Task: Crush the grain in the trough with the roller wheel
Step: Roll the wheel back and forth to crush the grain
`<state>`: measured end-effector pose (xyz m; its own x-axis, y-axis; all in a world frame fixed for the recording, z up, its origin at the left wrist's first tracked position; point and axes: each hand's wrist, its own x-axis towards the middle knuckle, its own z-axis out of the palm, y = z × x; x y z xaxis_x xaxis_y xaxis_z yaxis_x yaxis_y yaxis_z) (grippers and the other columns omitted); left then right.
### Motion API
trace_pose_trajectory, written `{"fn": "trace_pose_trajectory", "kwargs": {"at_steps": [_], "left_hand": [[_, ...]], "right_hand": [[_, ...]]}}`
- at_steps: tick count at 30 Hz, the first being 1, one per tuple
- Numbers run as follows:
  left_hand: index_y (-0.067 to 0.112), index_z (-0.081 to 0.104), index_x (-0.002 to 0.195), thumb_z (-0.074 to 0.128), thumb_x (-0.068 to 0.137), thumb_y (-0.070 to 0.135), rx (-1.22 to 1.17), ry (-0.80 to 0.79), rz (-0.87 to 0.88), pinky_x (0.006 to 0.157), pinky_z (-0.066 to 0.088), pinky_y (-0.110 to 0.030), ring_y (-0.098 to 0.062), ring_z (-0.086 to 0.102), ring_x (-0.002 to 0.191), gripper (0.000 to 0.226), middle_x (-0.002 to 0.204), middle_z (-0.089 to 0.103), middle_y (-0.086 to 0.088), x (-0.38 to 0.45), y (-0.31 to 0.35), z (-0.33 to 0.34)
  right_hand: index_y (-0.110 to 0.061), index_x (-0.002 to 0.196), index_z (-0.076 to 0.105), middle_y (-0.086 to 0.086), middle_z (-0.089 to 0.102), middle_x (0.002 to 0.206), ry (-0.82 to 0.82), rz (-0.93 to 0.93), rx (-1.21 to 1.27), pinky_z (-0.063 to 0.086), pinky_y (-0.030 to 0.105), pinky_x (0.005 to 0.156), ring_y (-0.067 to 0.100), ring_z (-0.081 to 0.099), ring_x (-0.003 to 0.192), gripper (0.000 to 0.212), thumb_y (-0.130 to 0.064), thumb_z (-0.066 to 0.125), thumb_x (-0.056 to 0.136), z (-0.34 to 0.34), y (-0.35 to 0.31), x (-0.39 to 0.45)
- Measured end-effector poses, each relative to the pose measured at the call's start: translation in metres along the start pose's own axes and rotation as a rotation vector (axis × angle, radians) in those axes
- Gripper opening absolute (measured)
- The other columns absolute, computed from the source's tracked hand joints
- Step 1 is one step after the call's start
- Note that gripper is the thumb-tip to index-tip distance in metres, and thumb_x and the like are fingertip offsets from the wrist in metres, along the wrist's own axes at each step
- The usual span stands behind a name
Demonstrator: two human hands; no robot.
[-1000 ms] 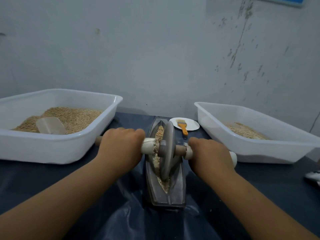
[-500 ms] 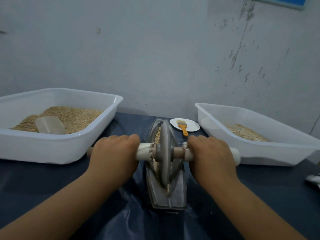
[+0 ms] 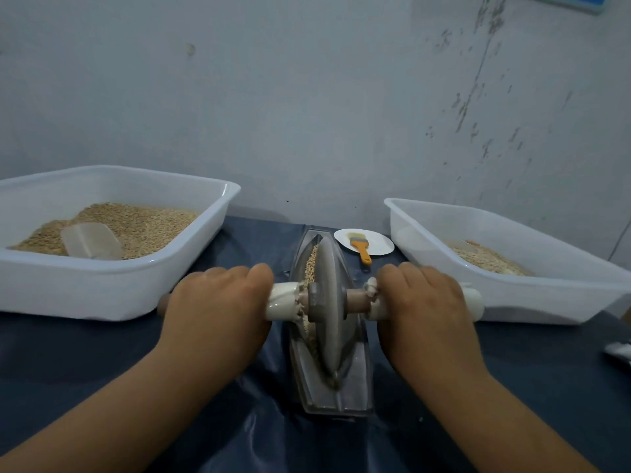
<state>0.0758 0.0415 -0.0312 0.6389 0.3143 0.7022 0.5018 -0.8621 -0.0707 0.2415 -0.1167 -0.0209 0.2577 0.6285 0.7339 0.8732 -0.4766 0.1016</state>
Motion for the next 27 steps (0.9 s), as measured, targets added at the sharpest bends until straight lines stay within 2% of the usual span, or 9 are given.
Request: {"fn": "trace_pose_trajectory", "kwargs": {"at_steps": [4, 8, 11, 13, 15, 19, 22, 25, 27], "left_hand": [[0.024, 0.035, 0.065, 0.083, 0.051, 0.024, 0.101, -0.106, -0.009, 0.051, 0.002, -0.018, -0.014, 0.027, 0.044, 0.050, 0.048, 0.039, 0.007, 0.011, 0.001, -0.002], [0.030, 0.040, 0.082, 0.060, 0.084, 0.042, 0.169, -0.091, -0.100, 0.045, 0.006, -0.023, -0.011, 0.038, 0.058, 0.023, 0.065, 0.041, 0.009, 0.030, 0.006, 0.013], [0.028, 0.043, 0.075, 0.072, 0.073, 0.038, 0.145, -0.074, -0.039, 0.046, 0.007, -0.022, -0.012, 0.038, 0.051, 0.031, 0.058, 0.041, 0.009, 0.023, 0.006, 0.006], [0.022, 0.047, 0.063, 0.085, 0.050, 0.026, 0.103, -0.023, 0.038, 0.049, 0.004, -0.018, -0.015, 0.034, 0.041, 0.041, 0.049, 0.044, 0.007, 0.015, 0.006, -0.003], [0.020, 0.046, 0.060, 0.085, 0.042, 0.019, 0.093, 0.030, 0.046, 0.055, 0.000, -0.017, -0.015, 0.026, 0.042, 0.043, 0.046, 0.043, 0.004, 0.008, 0.004, -0.006], [0.027, 0.043, 0.069, 0.078, 0.064, 0.036, 0.235, -0.155, -0.003, 0.049, 0.000, -0.021, -0.012, 0.033, 0.048, 0.037, 0.053, 0.039, 0.009, 0.023, 0.005, 0.001], [0.030, 0.038, 0.080, 0.058, 0.085, 0.042, 0.220, -0.104, -0.072, 0.046, 0.005, -0.025, -0.012, 0.040, 0.061, 0.024, 0.064, 0.037, 0.009, 0.037, 0.005, 0.018], [0.030, 0.036, 0.079, 0.059, 0.085, 0.040, 0.199, -0.070, -0.078, 0.046, 0.005, -0.025, -0.011, 0.037, 0.057, 0.026, 0.061, 0.033, 0.009, 0.036, 0.006, 0.017], [0.027, 0.035, 0.072, 0.073, 0.072, 0.033, 0.156, -0.045, -0.012, 0.048, 0.005, -0.022, -0.011, 0.030, 0.049, 0.039, 0.054, 0.032, 0.010, 0.025, 0.005, 0.013]], "right_hand": [[-0.025, 0.075, 0.039, -0.007, 0.040, 0.069, -0.057, 0.025, 0.016, 0.028, 0.032, 0.061, 0.018, 0.035, 0.061, 0.042, 0.003, 0.066, 0.061, 0.010, 0.003, 0.004], [-0.029, 0.085, 0.034, -0.009, 0.042, 0.083, -0.223, 0.081, -0.053, 0.025, 0.031, 0.069, 0.016, 0.036, 0.075, 0.030, -0.008, 0.055, 0.083, 0.021, 0.003, 0.019], [-0.029, 0.084, 0.039, -0.009, 0.043, 0.080, -0.214, 0.111, -0.016, 0.029, 0.031, 0.068, 0.016, 0.039, 0.073, 0.035, -0.003, 0.062, 0.076, 0.013, 0.000, 0.010], [-0.024, 0.082, 0.048, -0.005, 0.047, 0.074, -0.086, 0.091, 0.042, 0.033, 0.032, 0.063, 0.019, 0.042, 0.067, 0.039, 0.004, 0.067, 0.061, 0.008, 0.001, -0.005], [-0.023, 0.083, 0.051, -0.005, 0.047, 0.074, -0.003, 0.051, 0.062, 0.033, 0.032, 0.062, 0.019, 0.042, 0.065, 0.042, 0.004, 0.066, 0.055, 0.007, 0.004, -0.017], [-0.025, 0.081, 0.046, -0.007, 0.045, 0.075, -0.135, 0.078, 0.019, 0.031, 0.032, 0.063, 0.018, 0.041, 0.068, 0.038, 0.000, 0.069, 0.063, 0.014, 0.006, -0.001], [-0.029, 0.084, 0.036, -0.009, 0.039, 0.082, -0.258, 0.090, -0.011, 0.026, 0.032, 0.068, 0.016, 0.037, 0.075, 0.028, -0.011, 0.057, 0.082, 0.024, 0.007, 0.022], [-0.029, 0.086, 0.036, -0.009, 0.040, 0.084, -0.294, 0.118, -0.010, 0.024, 0.031, 0.068, 0.017, 0.042, 0.079, 0.028, -0.010, 0.056, 0.083, 0.023, 0.006, 0.024], [-0.028, 0.084, 0.036, -0.008, 0.044, 0.081, -0.227, 0.080, -0.021, 0.027, 0.031, 0.067, 0.017, 0.043, 0.074, 0.039, -0.005, 0.064, 0.072, 0.019, 0.006, 0.010]]}}
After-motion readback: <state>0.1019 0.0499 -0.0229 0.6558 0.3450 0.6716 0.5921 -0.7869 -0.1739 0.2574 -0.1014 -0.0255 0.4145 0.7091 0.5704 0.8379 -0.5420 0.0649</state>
